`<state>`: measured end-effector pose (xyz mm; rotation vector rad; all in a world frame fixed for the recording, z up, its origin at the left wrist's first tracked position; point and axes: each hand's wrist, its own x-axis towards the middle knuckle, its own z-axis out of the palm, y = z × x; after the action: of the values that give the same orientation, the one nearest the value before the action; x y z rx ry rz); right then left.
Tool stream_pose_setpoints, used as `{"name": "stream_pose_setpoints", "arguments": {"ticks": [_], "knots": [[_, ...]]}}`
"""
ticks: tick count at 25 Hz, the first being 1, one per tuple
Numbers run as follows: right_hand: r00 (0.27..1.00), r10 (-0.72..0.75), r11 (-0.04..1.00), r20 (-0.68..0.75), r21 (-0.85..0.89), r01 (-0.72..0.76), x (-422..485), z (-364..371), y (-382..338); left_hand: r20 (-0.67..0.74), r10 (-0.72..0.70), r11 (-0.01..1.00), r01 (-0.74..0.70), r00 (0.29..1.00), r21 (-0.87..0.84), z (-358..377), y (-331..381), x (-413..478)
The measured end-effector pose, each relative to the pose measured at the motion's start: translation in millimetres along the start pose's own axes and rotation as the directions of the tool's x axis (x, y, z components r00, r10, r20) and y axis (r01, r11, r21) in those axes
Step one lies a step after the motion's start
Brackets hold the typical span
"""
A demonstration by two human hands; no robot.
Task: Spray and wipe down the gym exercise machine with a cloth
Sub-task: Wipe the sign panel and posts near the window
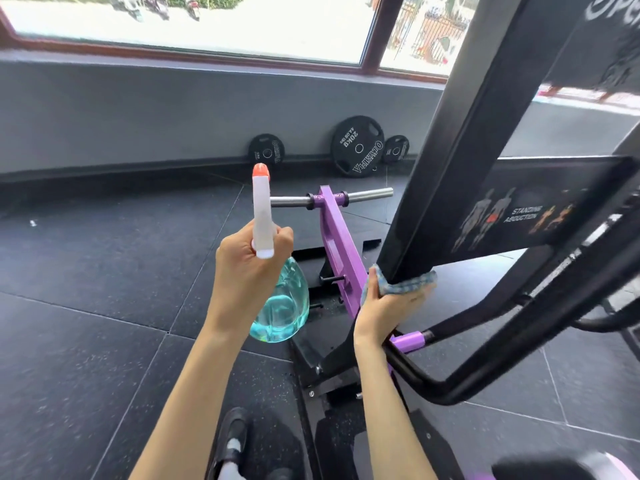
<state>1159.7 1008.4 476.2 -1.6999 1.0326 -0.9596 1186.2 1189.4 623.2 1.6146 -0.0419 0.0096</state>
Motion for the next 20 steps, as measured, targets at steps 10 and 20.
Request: {"name": "stream_pose_setpoints", "arguments": {"ticks": [10,20], "knots": [[0.869,-0.494,0.857,-0.027,-0.187,0.481,43,0,-53,0.083,-0.044,0.997,0.048,0.996,-0.052,22,1,7],[0.830,-0.546,0.835,0.112,-0.016,0.551,21,-26,-80,0.278,0.054,0.991,-0.017,0.959,-0.132,42,55,-9]]}}
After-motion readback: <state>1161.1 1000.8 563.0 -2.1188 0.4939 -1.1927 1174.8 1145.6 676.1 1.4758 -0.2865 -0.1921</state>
